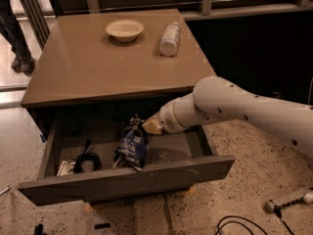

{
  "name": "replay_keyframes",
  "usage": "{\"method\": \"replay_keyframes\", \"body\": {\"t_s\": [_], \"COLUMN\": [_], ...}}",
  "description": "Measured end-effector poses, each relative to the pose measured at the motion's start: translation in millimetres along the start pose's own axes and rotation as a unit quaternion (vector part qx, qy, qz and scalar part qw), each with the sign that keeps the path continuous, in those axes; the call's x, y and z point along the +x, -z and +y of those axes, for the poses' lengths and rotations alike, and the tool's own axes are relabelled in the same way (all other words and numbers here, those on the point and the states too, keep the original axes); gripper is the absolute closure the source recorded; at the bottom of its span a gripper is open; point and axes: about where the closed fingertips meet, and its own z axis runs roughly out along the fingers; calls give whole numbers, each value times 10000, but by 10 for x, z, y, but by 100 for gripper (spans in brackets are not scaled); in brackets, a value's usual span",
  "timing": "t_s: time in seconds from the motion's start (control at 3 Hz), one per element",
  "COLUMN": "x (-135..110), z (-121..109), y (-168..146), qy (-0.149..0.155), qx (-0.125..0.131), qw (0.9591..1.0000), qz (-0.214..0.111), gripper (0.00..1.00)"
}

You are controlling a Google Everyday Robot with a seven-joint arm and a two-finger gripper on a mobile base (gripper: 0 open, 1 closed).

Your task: Place blue chip bag into top drawer

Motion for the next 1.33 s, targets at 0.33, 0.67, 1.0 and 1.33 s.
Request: {"method": "replay_keyframes", "body": {"t_s": [0.33,0.67,1.0,1.33], "x": [51,90,133,180], "z": [-112,-305,-502,-699], "y": [-69,-191,-351,-575], "qy": [75,130,210,353], "qx": [9,24,2,-159], "qw": [10000,9999,9996,9989], "qz": [2,-51,-168,-254], "gripper": [100,100,100,99]}}
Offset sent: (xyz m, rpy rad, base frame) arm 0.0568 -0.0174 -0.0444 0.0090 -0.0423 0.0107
